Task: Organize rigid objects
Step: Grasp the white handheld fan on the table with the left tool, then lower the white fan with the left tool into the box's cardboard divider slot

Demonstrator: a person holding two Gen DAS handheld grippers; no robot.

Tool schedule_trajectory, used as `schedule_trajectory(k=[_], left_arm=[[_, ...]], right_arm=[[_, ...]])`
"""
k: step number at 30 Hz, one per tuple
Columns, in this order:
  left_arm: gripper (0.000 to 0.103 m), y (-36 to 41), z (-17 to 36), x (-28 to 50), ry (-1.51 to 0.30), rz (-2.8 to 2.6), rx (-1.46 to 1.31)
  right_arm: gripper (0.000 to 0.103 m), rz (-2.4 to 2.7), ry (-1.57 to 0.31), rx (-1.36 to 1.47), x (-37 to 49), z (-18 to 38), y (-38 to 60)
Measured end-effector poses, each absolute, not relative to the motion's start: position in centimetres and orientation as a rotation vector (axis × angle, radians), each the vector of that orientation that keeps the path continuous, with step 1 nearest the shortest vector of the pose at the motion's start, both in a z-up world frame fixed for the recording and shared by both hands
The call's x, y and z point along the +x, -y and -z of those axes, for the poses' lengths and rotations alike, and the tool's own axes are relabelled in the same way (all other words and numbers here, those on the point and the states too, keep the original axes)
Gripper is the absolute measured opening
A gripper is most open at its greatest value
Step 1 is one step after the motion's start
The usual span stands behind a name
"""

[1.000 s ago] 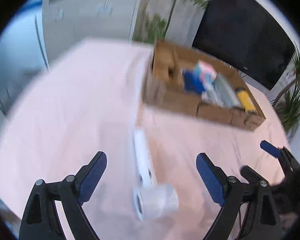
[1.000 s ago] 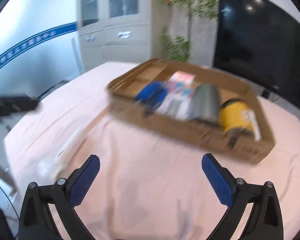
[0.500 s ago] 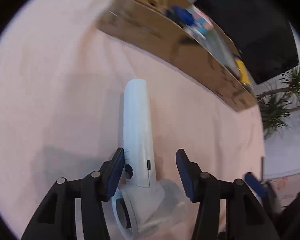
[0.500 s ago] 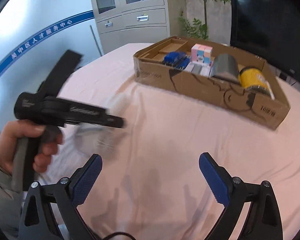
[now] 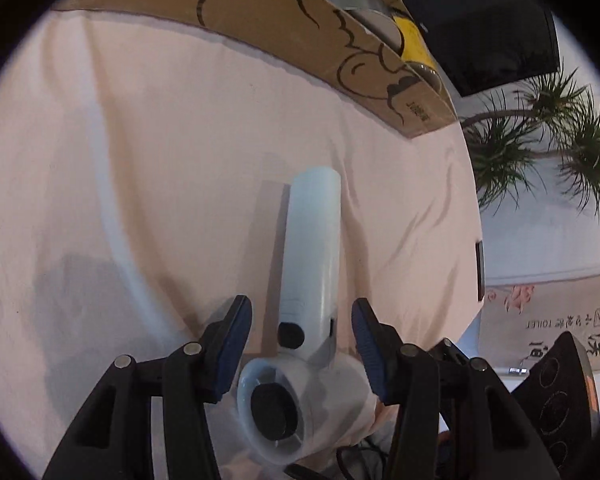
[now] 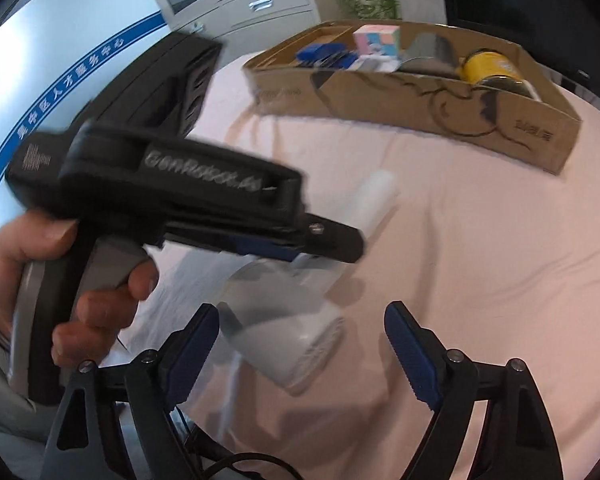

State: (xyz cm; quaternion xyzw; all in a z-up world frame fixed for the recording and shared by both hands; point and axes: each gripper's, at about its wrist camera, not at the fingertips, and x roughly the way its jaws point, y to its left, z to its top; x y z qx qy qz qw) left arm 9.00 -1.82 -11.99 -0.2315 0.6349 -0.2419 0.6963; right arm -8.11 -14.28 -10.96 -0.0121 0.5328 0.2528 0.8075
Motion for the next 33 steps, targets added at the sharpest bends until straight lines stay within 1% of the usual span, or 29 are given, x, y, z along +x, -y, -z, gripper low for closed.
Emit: schedule_trajectory(k=[1,3,4,8,14,16,17,19,21,22,23,24,25,26,28,30,31,32,33], left_arm=[[0.049,1.3,11.9,8.9,-1.42,0.538,-0.511],[0.049,-0.2,11.6,8.3,-1.428,0.541,-0.515],[0.049,-0.5,11.7,8.1,-1.43,0.543,-0.522],[0.049,-0.9,11.4,7.3,-1.422,0.563,-0.538],[0.049,0.3,10.8,6.0,-1.431,0.623,-0.56],[0.048,1.1,10.6,5.5,-1.449,0.646,-0.546],[0.051,1.4,10.4,5.4,-1.434,0.655,-0.559],[0.05,1.6,10.0,5.8,-1.412,0.672,-0.586],[0.05,1.5,9.2,6.7,-1.362,0.659,-0.574],[0.053,1.5,8.7,7.2,-1.339,0.645,-0.559],[0.058,1.6,8.3,7.9,-1.318,0.641,-0.544],[0.061,1.7,8.1,8.5,-1.307,0.642,-0.536],[0.062,1.9,8.1,9.2,-1.307,0.642,-0.533],[0.062,2.5,8.2,10.0,-1.321,0.651,-0.525],[0.062,3.8,8.7,11.1,-1.348,0.677,-0.494],[0.062,5.3,10.1,12.0,-1.399,0.705,-0.483],[0.058,5.8,10.9,12.2,-1.433,0.697,-0.486],[0.05,5.8,11.4,12.4,-1.444,0.687,-0.48],[0.046,5.9,11.6,12.3,-1.425,0.689,-0.486]], right_arm=[[0.078,-0.551,-1.143,-0.022,-8.0,11.2,14.1],[0.077,-0.565,-1.145,-0.015,-8.0,11.6,14.1],[0.075,-0.57,-1.15,-0.01,-7.9,11.7,14.1],[0.075,-0.578,-1.148,-0.006,-7.9,11.8,14.5],[0.074,-0.586,-1.145,-0.03,-7.6,11.5,15.1],[0.073,-0.55,-1.132,-0.052,-7.2,11.1,16.4],[0.07,-0.519,-1.126,-0.054,-6.9,11.0,17.3],[0.067,-0.462,-1.139,-0.048,-6.3,10.9,19.5],[0.067,-0.414,-1.149,-0.035,-5.9,10.8,21.3],[0.067,-0.404,-1.151,-0.026,-5.7,10.5,21.9],[0.067,-0.404,-1.148,-0.014,-5.6,10.3,22.0],[0.067,-0.413,-1.143,0.003,-5.6,10.1,22.0],[0.067,-0.424,-1.143,0.007,-5.6,10.0,21.7],[0.07,-0.418,-1.136,-0.005,-5.5,10.1,21.2],[0.073,-0.395,-1.139,-0.01,-5.4,10.4,20.8],[0.073,-0.379,-1.166,0.009,-4.4,11.3,20.3],[0.071,-0.364,-1.178,0.016,-4.2,11.6,20.5],[0.062,-0.347,-1.192,0.026,-3.9,12.1,20.5],[0.062,-0.35,-1.197,0.042,-3.7,12.2,20.5]])
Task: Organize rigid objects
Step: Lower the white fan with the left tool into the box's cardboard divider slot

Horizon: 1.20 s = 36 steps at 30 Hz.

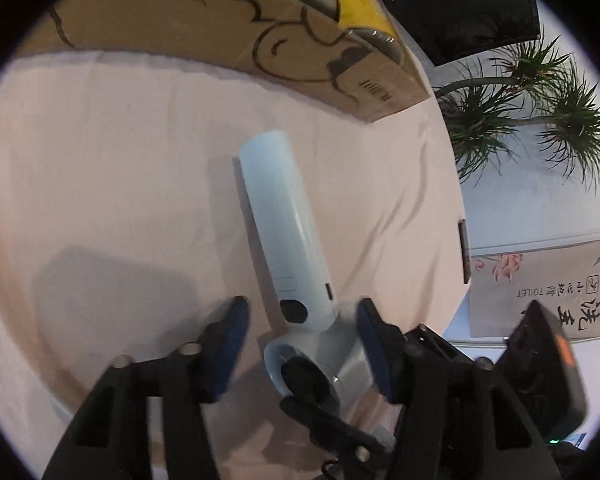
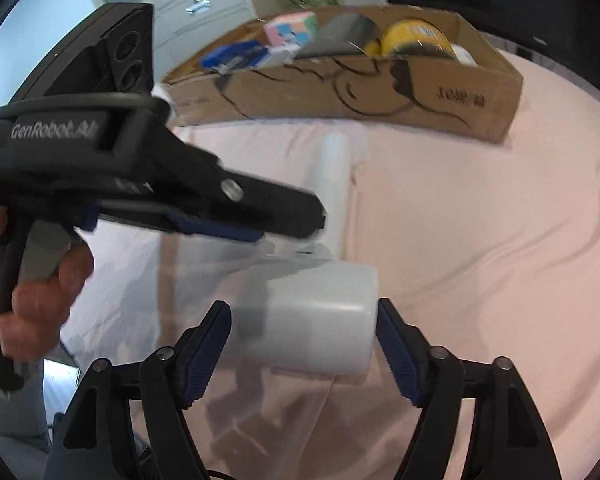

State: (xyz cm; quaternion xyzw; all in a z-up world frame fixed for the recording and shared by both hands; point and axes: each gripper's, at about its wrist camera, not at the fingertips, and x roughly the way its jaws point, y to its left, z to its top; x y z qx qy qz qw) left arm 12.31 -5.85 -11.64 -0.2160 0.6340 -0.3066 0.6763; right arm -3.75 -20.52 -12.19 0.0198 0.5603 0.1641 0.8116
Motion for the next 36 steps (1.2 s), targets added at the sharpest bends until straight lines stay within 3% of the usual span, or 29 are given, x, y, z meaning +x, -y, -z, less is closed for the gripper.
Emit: schedule_trajectory(k=[1,9,16,20,24,30,33,36], left_arm=[[0.036,5.9,11.7,12.2,-1.413,0.684,-0.471],[0.034,-0.6,4.3,13.4,-1.155,0.567,-0.372],[0.033,-10.8,-2.8,25.8,-0.99,0.519,-0.344],[0.033,-14.0,-1.0,33.7,-1.044,0.534,-0.383],[0.033,-14.5,3.6,38.8,-1.148,0.543,-0.405],[0.03,-15.7,5.3,38.5,-1.161,0.522,-0.422],[0.032,-16.7,2.5,36.7,-1.08,0.472,-0.388],[0.052,-17.2,-1.9,32.2,-0.913,0.362,-0.315]], right_arm=[[0.062,-0.351,-1.2,0.058,-3.6,12.2,20.4],[0.061,-0.443,-1.085,0.019,-0.9,8.6,14.2],[0.061,-0.564,-0.964,0.013,12.8,3.3,4.1],[0.06,-0.546,-1.025,0.058,22.9,4.0,-0.5],[0.06,-0.486,-1.165,0.086,29.8,8.1,-2.8],[0.064,-0.494,-1.214,0.111,32.8,9.9,-3.9],[0.078,-0.554,-1.188,0.136,32.2,8.7,-3.7],[0.085,-0.557,-1.119,0.11,29.4,6.4,-1.1]])
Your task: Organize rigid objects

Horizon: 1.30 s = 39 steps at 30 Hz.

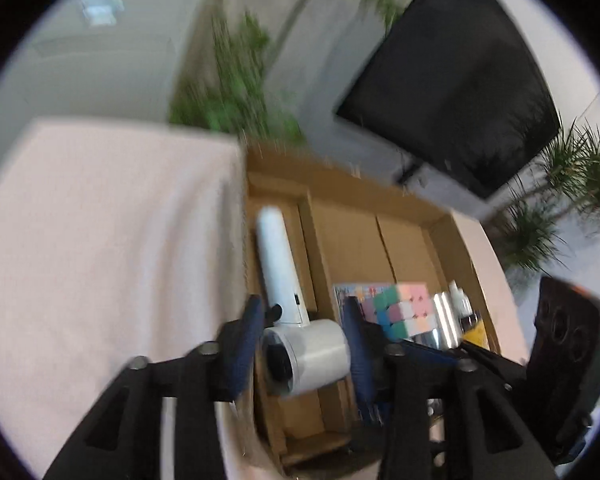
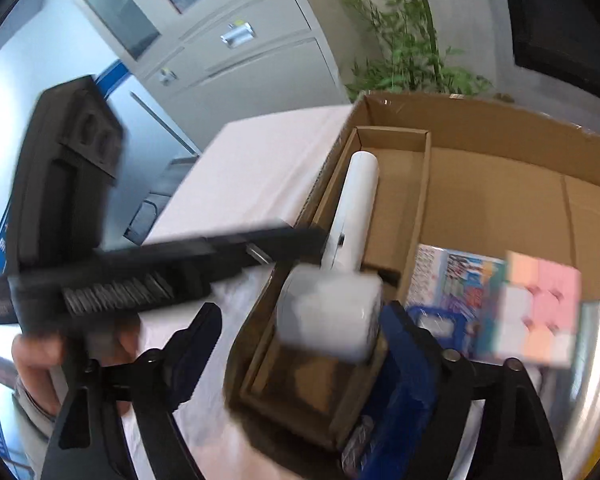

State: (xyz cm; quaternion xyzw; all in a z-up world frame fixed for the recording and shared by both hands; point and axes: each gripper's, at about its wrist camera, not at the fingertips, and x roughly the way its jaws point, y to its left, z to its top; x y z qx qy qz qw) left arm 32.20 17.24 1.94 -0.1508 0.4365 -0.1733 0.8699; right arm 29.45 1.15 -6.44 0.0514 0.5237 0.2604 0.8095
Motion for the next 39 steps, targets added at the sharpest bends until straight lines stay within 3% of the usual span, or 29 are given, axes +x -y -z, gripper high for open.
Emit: schedule_trajectory(k=[2,7,15,22,24,26,30,31,32,34,39], left_arm=[[0.086,-16.2,-4.6,27.6,-0.763,0.3,-0.238],[0.103,-10.8,-5.0,16.2,-0.533,0.082,-0.068],[0.103,-3.0,-1.3,8.7,-0.56,0.029,-0.046],[0.103,-5.0,-2.5,12.5,-0.625,0.059,-0.065],[0.103,-6.8,-2.0,15.3,-0.667,0.051,-0.054],[0.102,-8.5,-1.3,17.9,-0.703,0.082,-0.07],[0.094,-11.9,0.6,22.4,-0.763,0.092,-0.096],[0.088,-12.5,1.0,23.0,-0.768,0.098,-0.108],[0.082,-13.3,1.4,23.6,-0.775,0.097,-0.132],[0.082,-15.1,2.2,24.2,-0.784,0.112,-0.195],[0.082,-17.7,3.2,24.0,-0.774,0.104,-0.239]], right_arm=[[0.099,-0.535,-1.041,0.074,26.5,5.0,0.9],[0.102,-0.367,-0.864,-0.106,17.2,4.5,5.8],[0.102,-0.183,-0.836,-0.106,7.8,5.4,13.2],[0.102,-0.296,-0.821,-0.053,6.9,4.7,14.7],[0.097,-0.362,-0.828,-0.034,8.6,4.3,13.5],[0.078,-0.478,-0.843,-0.023,11.8,4.0,11.5],[0.052,-0.583,-0.882,-0.076,18.1,4.5,6.5],[0.049,-0.597,-0.905,-0.096,19.6,4.9,5.2],[0.039,-0.622,-0.937,-0.113,21.3,5.6,3.7],[0.027,-0.64,-0.995,-0.161,23.8,7.1,1.1],[0.024,-0.623,-1.078,-0.266,27.5,9.5,-3.9]])
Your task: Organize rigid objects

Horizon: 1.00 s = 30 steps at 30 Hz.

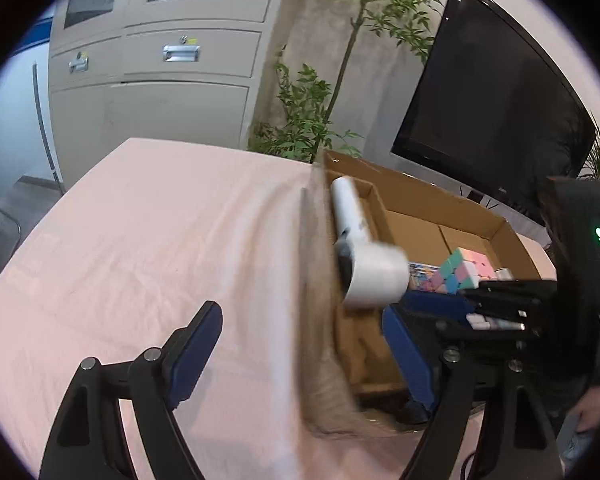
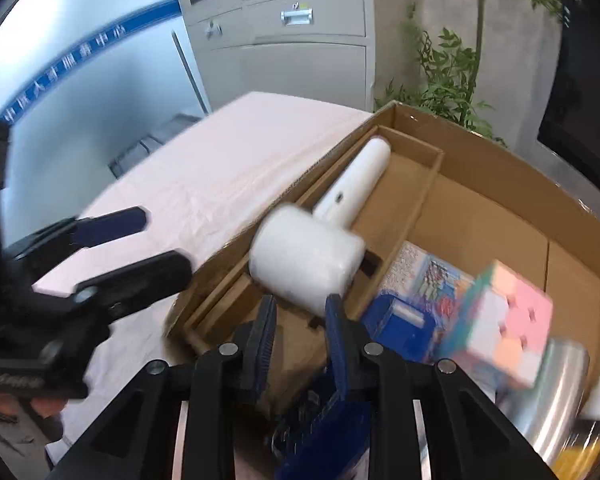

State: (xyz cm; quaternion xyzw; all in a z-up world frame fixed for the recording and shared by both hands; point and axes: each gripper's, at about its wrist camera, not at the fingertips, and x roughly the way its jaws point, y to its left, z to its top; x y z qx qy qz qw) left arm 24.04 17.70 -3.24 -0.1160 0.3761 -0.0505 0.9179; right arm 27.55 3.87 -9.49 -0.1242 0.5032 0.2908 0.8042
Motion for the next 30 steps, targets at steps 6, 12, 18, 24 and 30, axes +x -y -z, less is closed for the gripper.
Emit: schedule_trajectory(k=[6,12,18,24,30], left_arm=[[0.082,-19.5,3.3,23.0,-0.75,0.116,-0.271],[0.084,-18.6,1.0,21.1,-0.664,0.062,-0.166],[0.087,-12.4,-1.1,16.8,-0.578,0.052,-0.062],[0.087,-6.2,-1.0,13.4,-0.602,0.063,-0.067],[0.087,-2.2,-1.6,11.0,-0.602,0.071,-0.056]], right_arm=[[0.017,-0.636,-1.121,-0.279,27.8,10.7,-5.7],[0.047,-0.579,-1.02,-0.259,24.5,7.0,-2.0],[0.103,-0.356,-0.756,-0.209,15.9,3.9,4.2],[0.103,-0.216,-0.77,-0.086,10.6,5.1,9.3],[0.103,-0.179,-0.755,-0.071,7.1,4.1,14.0]])
